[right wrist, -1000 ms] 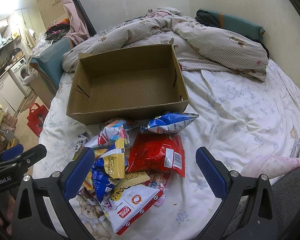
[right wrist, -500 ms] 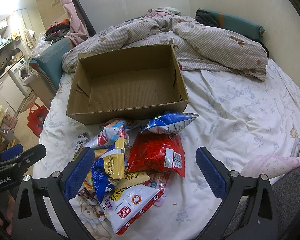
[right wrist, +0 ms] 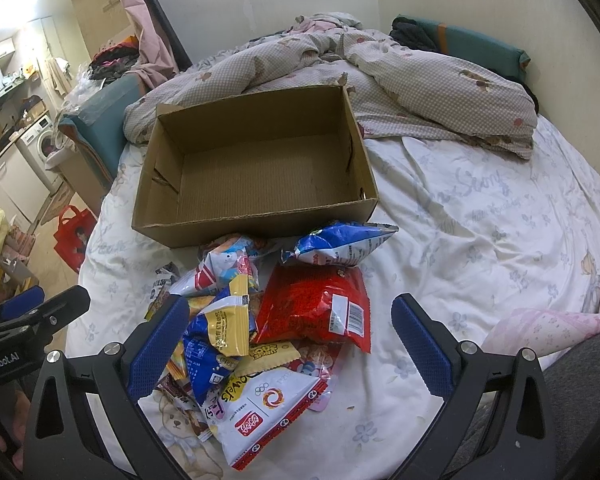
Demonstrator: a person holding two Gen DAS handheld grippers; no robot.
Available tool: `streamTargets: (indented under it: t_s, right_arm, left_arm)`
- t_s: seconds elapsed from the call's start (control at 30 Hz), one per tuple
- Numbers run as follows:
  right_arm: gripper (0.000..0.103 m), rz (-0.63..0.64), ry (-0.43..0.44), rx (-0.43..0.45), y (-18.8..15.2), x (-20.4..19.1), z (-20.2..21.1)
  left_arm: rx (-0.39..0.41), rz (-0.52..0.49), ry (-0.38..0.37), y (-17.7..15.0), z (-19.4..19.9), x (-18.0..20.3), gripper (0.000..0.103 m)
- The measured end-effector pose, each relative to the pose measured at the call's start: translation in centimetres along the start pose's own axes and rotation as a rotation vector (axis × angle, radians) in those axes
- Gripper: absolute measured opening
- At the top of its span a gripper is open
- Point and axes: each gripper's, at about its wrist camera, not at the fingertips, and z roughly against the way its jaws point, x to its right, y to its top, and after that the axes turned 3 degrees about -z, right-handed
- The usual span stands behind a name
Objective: Organize snacks
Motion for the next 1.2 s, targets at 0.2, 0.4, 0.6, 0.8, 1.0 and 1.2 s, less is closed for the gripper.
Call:
streamTargets:
  t_s: [0.2, 0.4, 0.6, 0.8, 1.0, 1.2]
  right_arm:
    - [0.103, -0.001, 0.001, -0.002, -0.1, 0.0, -0.1]
    - [0.103, -0.001, 0.001, -0.002, 0.0, 0.0, -0.1]
    - [0.103, -0.002, 0.002, -0.002, 0.0, 0.0, 0.0]
    - [0.103, -0.029, 0.042, -0.036, 0.3, 0.4, -0.2]
    - [0.103, 0.107, 0.172, -0.300, 0.5, -1.3, -3.4]
    - [0.103, 0.320, 0.132, -0.457, -1.4, -5.6, -8.0]
  left_arm:
    - [0.008, 0.000, 0.004, 0.1, 0.2, -0.1, 0.103]
    - [0.011, -0.002, 0.003, 0.2, 0.2, -0.2, 0.103]
    - [0.010, 0.000, 0.003, 0.2, 0.3, -0.1, 0.103]
    - [-0.011, 0.003, 0.005, 0.4, 0.1, -0.5, 0.103]
    - [-0.116, 0.085, 0.046, 1.9, -1.5, -3.0, 0.103]
    - [-0.164, 0.104, 0.059, 3.1, -2.5, -4.1, 0.103]
